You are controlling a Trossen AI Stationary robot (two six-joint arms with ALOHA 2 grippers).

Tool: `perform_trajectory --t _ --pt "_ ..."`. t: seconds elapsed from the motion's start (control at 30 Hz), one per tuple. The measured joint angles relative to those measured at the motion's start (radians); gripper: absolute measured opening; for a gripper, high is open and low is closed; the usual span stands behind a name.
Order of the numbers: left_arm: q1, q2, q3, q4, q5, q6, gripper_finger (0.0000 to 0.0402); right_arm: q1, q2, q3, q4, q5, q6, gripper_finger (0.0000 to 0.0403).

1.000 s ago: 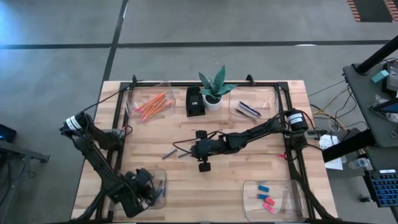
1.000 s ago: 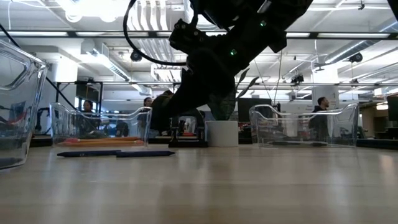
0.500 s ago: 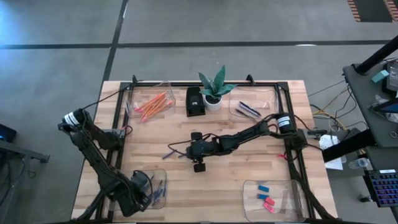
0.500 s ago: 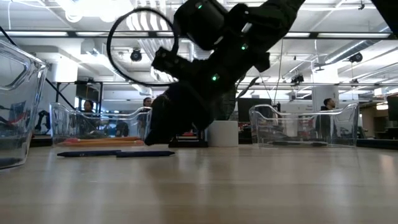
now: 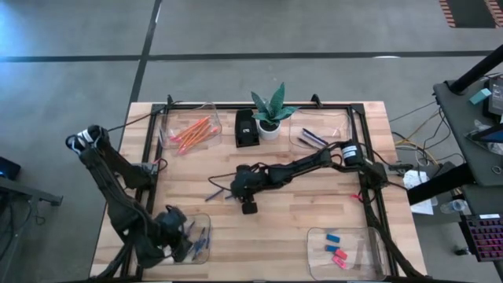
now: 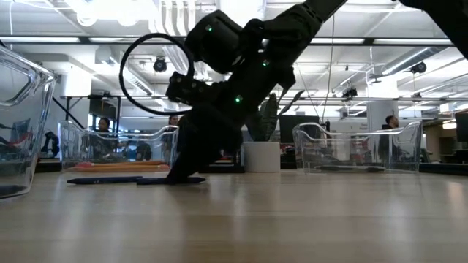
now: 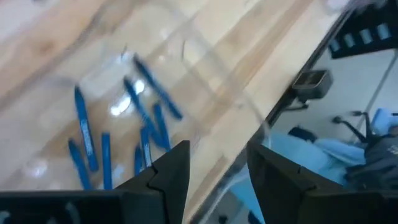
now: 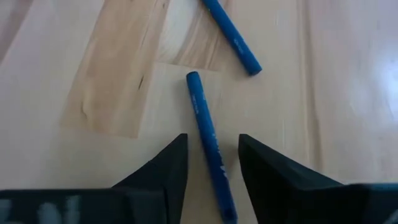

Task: Sort crayons/erasers/pens/pencils in bins
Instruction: Put the crayon into the bottom left transparent bin

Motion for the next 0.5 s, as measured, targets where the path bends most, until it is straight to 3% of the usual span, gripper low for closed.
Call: perform_trajectory --t 0.3,0.5 --pt "0.000 -0.022 0.000 0.044 -0.244 0.173 0.0144 -0.002 0.009 0.005 -0.070 0.009 0.036 0.0022" --pt "0.000 0.005 -0.016 0.044 -0.426 0.255 0.0144 -0.003 -0.019 0.002 -0.113 0.019 0.096 0.0016"
